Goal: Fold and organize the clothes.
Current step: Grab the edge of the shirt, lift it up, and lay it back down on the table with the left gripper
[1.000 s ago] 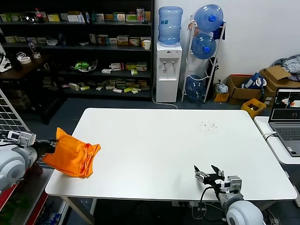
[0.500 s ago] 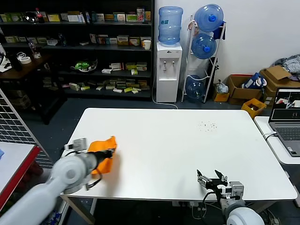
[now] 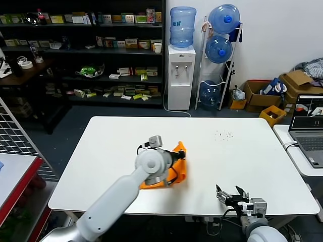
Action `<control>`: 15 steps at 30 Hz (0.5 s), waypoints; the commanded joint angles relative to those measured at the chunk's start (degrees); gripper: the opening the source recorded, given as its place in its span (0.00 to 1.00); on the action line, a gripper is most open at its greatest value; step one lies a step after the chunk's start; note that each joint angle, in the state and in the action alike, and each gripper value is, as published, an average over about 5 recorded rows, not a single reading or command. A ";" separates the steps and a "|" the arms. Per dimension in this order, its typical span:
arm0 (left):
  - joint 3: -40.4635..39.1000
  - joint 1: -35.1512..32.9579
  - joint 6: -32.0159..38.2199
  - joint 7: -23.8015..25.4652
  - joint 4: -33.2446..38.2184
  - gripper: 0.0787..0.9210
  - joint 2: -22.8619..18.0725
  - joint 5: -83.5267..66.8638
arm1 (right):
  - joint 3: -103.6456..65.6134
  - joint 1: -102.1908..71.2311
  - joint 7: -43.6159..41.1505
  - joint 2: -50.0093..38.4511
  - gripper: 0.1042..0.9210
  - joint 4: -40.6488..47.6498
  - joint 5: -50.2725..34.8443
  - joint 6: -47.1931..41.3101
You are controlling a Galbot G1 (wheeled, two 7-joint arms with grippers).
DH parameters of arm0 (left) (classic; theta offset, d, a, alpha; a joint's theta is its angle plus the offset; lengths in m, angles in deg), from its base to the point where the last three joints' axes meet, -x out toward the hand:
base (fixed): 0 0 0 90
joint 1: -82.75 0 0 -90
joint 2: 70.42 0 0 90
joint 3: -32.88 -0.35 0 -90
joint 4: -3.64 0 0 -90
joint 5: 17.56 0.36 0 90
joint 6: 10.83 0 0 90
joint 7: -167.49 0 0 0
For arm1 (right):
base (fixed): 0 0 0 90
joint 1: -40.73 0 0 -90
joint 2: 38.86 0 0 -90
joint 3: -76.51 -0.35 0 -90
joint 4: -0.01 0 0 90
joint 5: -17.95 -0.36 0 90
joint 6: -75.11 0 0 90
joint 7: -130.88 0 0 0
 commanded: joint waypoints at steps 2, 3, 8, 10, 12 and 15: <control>-5.00 4.68 0.15 -1.27 -9.05 0.02 -10.90 4.98 | -0.53 -0.16 -0.06 -0.14 0.88 0.04 -0.22 -0.01; -5.01 4.50 0.13 -1.11 -9.12 0.02 -10.93 5.35 | -0.59 -0.15 -0.13 -0.16 0.88 0.04 -0.24 0.07; -4.35 3.40 0.09 1.19 -9.03 0.02 -10.83 8.93 | -1.29 -0.41 -2.94 -0.69 0.88 0.00 0.89 2.84; -3.52 2.51 0.40 2.84 -7.96 0.03 -10.42 10.51 | -1.94 -0.63 -5.07 -1.31 0.88 -0.49 1.81 4.70; -2.47 1.10 1.12 4.74 -5.96 0.07 -9.50 11.87 | -3.02 -1.01 -7.44 -2.25 0.88 -1.43 2.13 6.24; -0.37 -3.35 2.57 9.86 -0.47 0.17 -6.10 15.59 | -5.46 -2.27 -10.72 -4.34 0.88 -3.12 1.77 8.87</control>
